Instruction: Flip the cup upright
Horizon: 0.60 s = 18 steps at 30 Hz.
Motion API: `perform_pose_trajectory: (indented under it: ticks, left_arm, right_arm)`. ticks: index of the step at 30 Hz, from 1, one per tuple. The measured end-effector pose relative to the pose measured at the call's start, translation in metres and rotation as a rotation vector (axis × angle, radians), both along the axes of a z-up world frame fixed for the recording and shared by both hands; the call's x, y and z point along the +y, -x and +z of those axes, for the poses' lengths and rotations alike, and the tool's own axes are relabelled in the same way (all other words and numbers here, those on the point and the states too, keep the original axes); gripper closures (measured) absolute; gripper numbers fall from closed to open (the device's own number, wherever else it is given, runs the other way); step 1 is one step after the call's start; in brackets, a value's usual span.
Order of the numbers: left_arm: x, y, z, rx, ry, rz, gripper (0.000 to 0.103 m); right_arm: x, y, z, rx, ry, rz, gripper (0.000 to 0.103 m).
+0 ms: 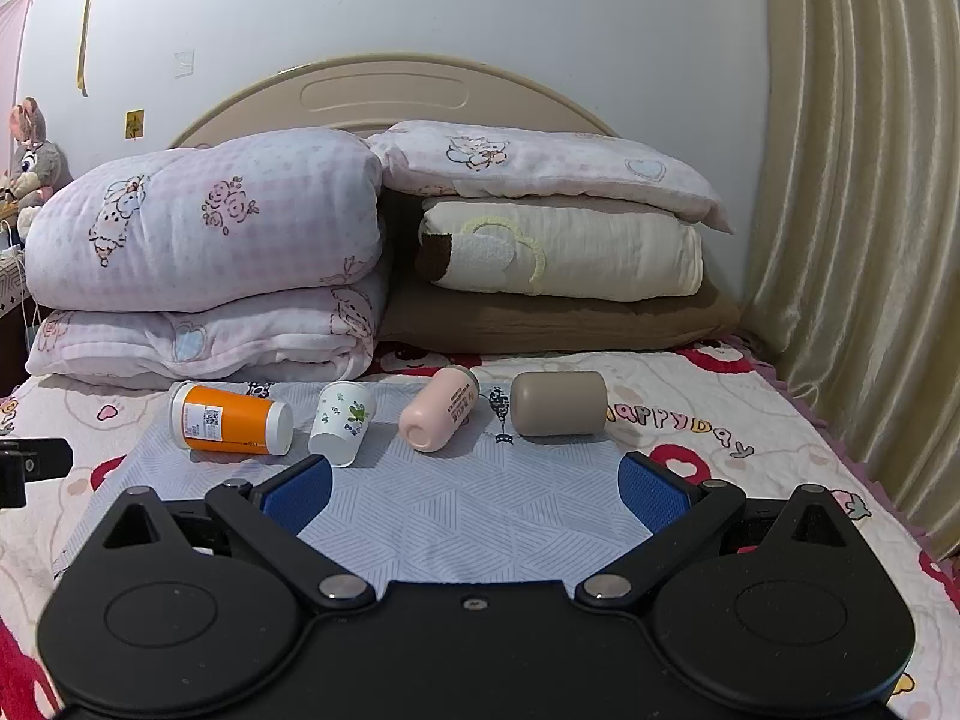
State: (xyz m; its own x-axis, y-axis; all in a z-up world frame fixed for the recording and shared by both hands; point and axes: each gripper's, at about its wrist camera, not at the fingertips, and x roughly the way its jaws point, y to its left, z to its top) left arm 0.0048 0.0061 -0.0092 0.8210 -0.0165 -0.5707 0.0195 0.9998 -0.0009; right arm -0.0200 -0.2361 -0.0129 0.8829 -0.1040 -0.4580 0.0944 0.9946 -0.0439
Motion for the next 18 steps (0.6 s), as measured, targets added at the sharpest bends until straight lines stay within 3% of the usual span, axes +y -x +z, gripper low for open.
perform_pose_trajectory:
  ticks: [10, 18]
  left_arm:
    - [0.0015, 0.0005, 0.006, -0.035, 0.046, 0.028, 0.0]
    - [0.0023, 0.0032, 0.0088, -0.045, 0.038, 0.03, 0.0]
  right_arm:
    - [0.0008, -0.0028, -0.0034, 0.018, 0.0, 0.016, 0.0]
    - [0.0025, -0.0017, -0.0031, 0.012, 0.001, 0.025, 0.0]
